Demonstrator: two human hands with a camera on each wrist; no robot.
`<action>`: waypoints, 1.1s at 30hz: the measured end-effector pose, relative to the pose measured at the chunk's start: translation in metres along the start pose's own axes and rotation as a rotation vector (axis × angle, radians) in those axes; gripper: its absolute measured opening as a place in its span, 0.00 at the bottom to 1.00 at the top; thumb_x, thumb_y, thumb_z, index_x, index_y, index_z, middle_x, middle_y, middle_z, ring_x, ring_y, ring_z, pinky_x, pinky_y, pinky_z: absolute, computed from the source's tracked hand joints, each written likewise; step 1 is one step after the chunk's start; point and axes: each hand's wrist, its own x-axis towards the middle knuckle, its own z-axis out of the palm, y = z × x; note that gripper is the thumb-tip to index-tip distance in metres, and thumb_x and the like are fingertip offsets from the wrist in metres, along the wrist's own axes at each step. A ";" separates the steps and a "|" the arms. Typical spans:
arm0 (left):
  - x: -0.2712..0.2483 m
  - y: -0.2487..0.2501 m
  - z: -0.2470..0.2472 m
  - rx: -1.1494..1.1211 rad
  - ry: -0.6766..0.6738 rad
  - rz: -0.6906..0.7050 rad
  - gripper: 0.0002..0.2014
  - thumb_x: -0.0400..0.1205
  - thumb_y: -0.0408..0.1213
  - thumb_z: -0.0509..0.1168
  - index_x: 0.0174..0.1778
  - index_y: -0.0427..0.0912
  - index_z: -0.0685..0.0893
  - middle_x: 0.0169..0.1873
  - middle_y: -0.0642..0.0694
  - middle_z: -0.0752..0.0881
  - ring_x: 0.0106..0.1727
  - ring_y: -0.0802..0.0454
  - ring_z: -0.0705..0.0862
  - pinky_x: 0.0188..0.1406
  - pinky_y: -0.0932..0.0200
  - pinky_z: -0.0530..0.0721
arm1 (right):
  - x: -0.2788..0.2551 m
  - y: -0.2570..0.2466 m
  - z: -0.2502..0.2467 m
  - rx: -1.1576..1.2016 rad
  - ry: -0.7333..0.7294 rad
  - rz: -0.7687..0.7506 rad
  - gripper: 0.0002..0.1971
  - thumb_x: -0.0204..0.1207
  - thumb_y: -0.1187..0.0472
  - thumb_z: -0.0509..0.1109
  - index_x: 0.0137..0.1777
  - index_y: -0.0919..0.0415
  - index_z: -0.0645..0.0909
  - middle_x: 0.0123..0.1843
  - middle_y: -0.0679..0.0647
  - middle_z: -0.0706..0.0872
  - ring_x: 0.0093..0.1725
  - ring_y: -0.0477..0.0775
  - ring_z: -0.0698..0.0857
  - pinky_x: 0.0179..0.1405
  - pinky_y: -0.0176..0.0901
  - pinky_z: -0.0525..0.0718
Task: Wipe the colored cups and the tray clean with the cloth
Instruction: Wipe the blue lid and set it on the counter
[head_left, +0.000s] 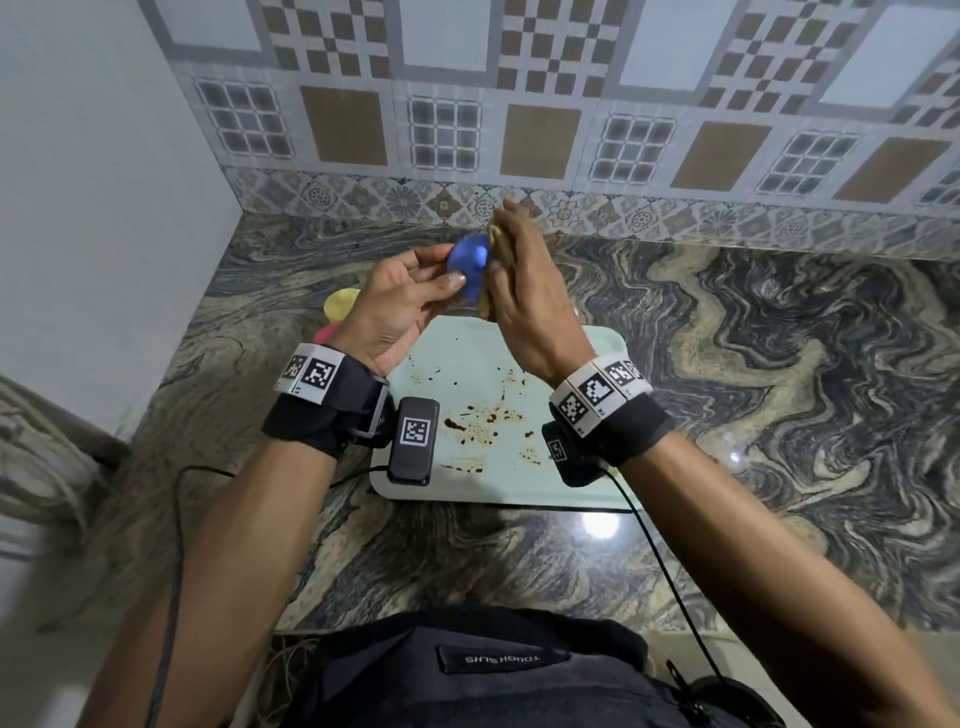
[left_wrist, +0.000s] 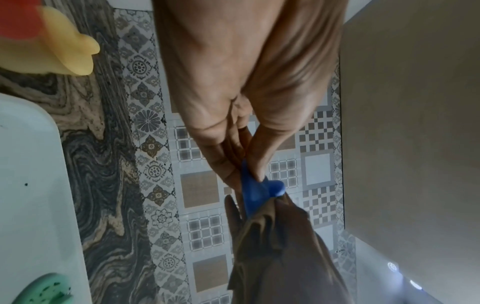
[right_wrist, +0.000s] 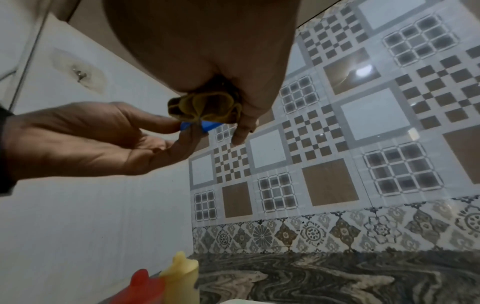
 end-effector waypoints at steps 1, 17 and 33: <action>-0.001 0.001 0.000 0.016 -0.004 0.008 0.13 0.81 0.15 0.60 0.57 0.34 0.79 0.42 0.45 0.92 0.45 0.54 0.91 0.44 0.64 0.87 | 0.000 0.002 0.001 -0.020 -0.015 -0.017 0.22 0.88 0.65 0.54 0.81 0.70 0.64 0.85 0.64 0.63 0.84 0.57 0.65 0.83 0.41 0.62; 0.000 0.014 -0.005 0.097 0.006 0.043 0.13 0.80 0.16 0.61 0.55 0.36 0.80 0.39 0.47 0.92 0.43 0.56 0.90 0.45 0.64 0.87 | 0.009 -0.003 -0.013 0.016 -0.047 -0.021 0.23 0.86 0.62 0.52 0.80 0.66 0.65 0.77 0.59 0.75 0.69 0.44 0.76 0.68 0.37 0.74; 0.000 0.022 -0.006 0.099 -0.068 0.058 0.14 0.81 0.16 0.60 0.56 0.36 0.80 0.43 0.46 0.92 0.47 0.54 0.90 0.49 0.61 0.88 | 0.007 -0.007 -0.009 -0.055 -0.074 -0.133 0.22 0.88 0.63 0.54 0.82 0.63 0.65 0.80 0.57 0.74 0.75 0.53 0.77 0.74 0.37 0.74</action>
